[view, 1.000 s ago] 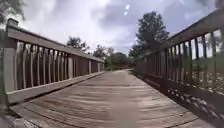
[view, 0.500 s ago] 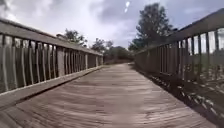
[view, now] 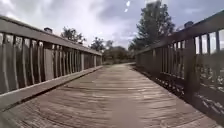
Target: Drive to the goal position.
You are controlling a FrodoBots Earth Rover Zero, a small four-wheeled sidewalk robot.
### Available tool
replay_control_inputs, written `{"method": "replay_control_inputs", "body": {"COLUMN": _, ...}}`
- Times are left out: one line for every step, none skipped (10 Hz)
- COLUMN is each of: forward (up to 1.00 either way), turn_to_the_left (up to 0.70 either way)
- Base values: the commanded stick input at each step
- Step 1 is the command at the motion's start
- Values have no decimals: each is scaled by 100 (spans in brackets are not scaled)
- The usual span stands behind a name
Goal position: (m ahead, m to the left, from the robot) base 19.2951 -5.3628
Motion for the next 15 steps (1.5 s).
{"method": "replay_control_inputs", "body": {"forward": 85, "turn_to_the_left": 0}}
{"method": "replay_control_inputs", "body": {"forward": 85, "turn_to_the_left": 0}}
{"method": "replay_control_inputs", "body": {"forward": 85, "turn_to_the_left": 0}}
{"method": "replay_control_inputs", "body": {"forward": 85, "turn_to_the_left": 0}}
{"method": "replay_control_inputs", "body": {"forward": 85, "turn_to_the_left": 0}}
{"method": "replay_control_inputs", "body": {"forward": 85, "turn_to_the_left": 0}}
{"method": "replay_control_inputs", "body": {"forward": 85, "turn_to_the_left": 0}}
{"method": "replay_control_inputs", "body": {"forward": 85, "turn_to_the_left": -1}}
{"method": "replay_control_inputs", "body": {"forward": 85, "turn_to_the_left": -6}}
{"method": "replay_control_inputs", "body": {"forward": 85, "turn_to_the_left": -32}}
{"method": "replay_control_inputs", "body": {"forward": 85, "turn_to_the_left": -18}}
{"method": "replay_control_inputs", "body": {"forward": 85, "turn_to_the_left": -4}}
{"method": "replay_control_inputs", "body": {"forward": 85, "turn_to_the_left": 0}}
{"method": "replay_control_inputs", "body": {"forward": 85, "turn_to_the_left": 0}}
{"method": "replay_control_inputs", "body": {"forward": 85, "turn_to_the_left": 0}}
